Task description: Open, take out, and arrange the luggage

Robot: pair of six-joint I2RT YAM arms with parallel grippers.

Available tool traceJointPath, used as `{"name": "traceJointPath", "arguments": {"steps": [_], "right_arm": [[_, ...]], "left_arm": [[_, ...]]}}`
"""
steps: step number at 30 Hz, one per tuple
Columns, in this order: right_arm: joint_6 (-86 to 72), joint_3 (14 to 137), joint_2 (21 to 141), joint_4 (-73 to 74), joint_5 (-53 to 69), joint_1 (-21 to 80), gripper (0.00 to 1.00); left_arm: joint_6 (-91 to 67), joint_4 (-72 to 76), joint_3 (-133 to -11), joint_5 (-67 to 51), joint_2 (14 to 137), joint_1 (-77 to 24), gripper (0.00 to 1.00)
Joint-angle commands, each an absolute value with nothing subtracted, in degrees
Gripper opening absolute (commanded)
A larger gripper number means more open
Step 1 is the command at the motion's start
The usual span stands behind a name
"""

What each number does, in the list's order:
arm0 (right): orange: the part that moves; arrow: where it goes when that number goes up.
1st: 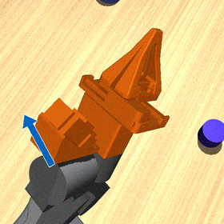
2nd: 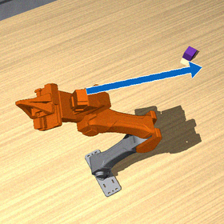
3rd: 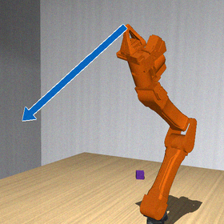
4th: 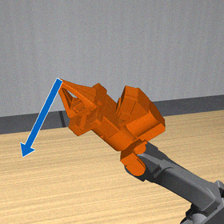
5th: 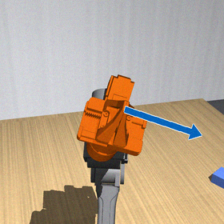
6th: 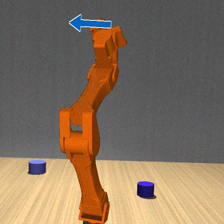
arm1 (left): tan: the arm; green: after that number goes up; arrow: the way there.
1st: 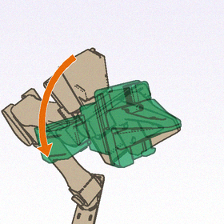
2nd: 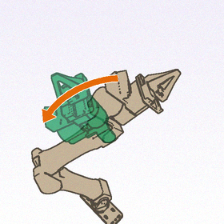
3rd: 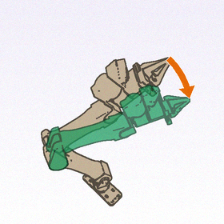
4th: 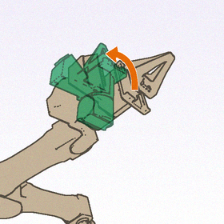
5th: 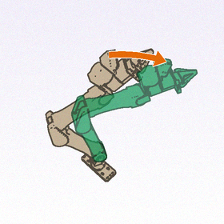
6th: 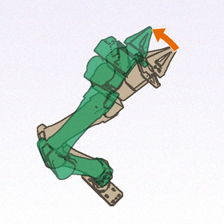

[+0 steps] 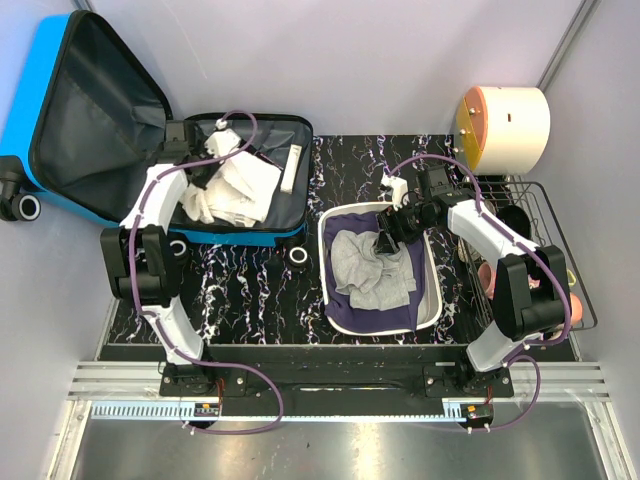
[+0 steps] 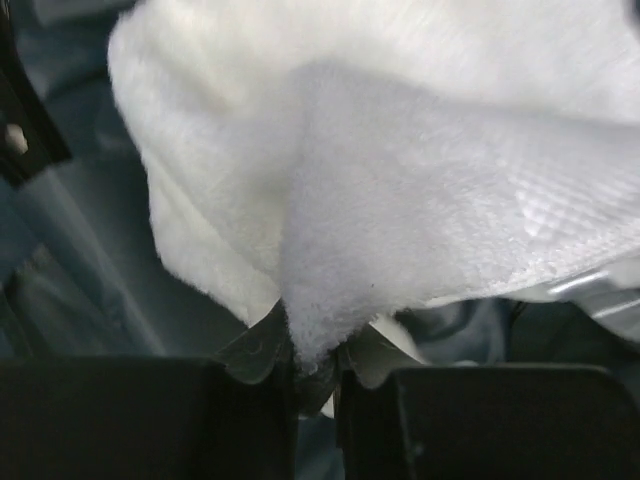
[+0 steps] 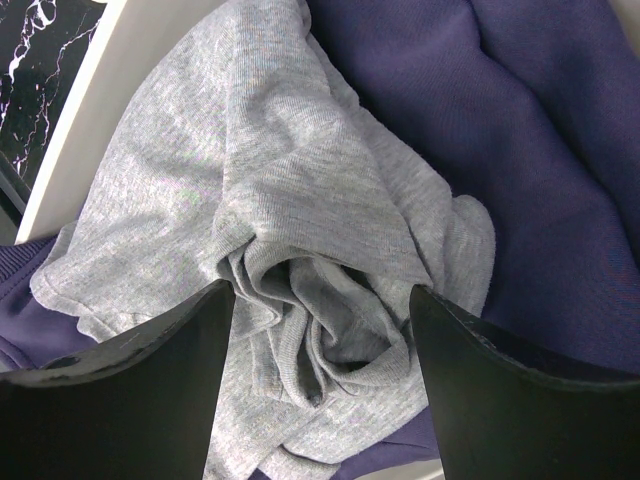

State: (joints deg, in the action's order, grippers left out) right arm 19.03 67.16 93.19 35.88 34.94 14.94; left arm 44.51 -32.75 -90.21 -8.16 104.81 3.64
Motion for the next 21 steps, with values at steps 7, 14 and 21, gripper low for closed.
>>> {"name": "traceJointPath", "arguments": {"steps": [7,14,21], "right_arm": [[18.63,68.73,92.11,35.77,34.01,14.33,0.80],[18.89,69.26,92.64,35.68,34.02,14.33,0.80],[18.81,69.70,92.90,35.68,34.45,14.15,0.80]], "left_arm": [[34.11,-34.80,-105.63,-6.25,112.83,-7.03,0.08],[32.86,-45.93,-117.77,-12.89,122.43,-6.77,0.55],[32.09,-56.51,-118.65,-33.12,113.04,-0.27,0.95]]}}
